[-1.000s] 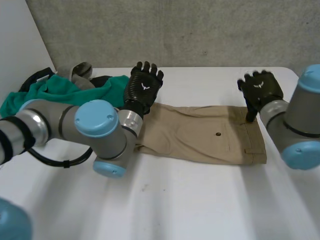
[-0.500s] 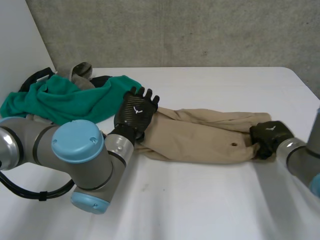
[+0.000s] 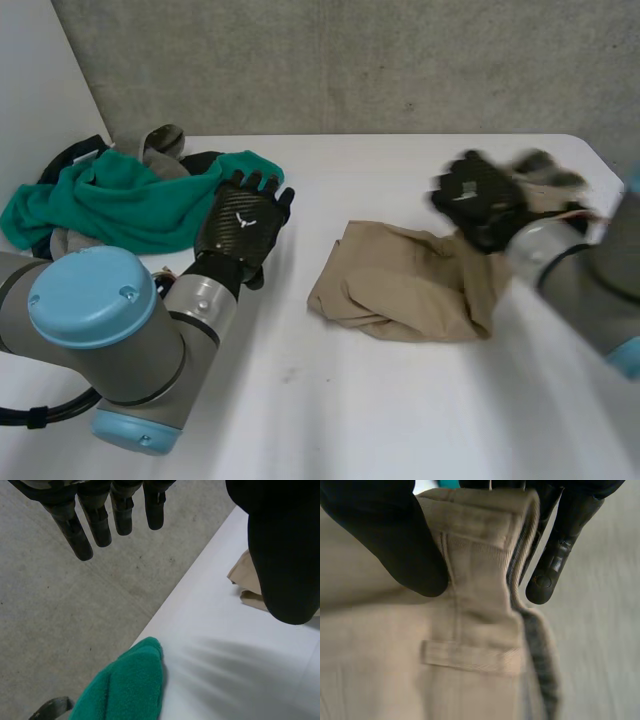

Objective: Fold the laundry.

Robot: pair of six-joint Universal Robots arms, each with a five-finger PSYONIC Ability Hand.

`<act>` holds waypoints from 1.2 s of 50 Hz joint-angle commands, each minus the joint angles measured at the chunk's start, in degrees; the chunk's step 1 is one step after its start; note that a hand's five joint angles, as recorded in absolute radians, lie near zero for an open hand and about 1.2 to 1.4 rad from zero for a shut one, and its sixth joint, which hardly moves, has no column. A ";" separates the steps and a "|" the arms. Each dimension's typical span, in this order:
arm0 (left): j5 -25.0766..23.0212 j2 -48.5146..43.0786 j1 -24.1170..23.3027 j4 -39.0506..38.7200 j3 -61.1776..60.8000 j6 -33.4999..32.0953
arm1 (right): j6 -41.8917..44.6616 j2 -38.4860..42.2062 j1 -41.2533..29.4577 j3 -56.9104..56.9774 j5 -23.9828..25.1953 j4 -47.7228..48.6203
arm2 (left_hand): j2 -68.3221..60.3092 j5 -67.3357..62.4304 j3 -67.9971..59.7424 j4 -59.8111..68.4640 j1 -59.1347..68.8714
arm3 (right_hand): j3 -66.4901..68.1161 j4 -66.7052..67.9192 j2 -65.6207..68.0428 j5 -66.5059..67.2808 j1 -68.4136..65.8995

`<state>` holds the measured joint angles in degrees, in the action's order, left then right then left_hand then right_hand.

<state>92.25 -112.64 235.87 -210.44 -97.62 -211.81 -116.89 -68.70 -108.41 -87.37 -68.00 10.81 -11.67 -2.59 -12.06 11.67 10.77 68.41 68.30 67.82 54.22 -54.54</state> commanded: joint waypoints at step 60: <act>0.03 -30.63 -8.23 34.22 45.14 5.52 | -42.89 19.93 -1.02 18.20 -12.50 -19.95 | -2.91 -2.00 -2.53 2.91 3.82 | -58.41 -58.30 -57.82 -54.22 44.54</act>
<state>92.43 -145.90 227.77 -176.19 -51.87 -206.22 -164.19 -46.12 -109.33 -68.09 -78.58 -9.29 -13.02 -2.82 -12.72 12.90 13.09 11.87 13.39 12.38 3.53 -10.31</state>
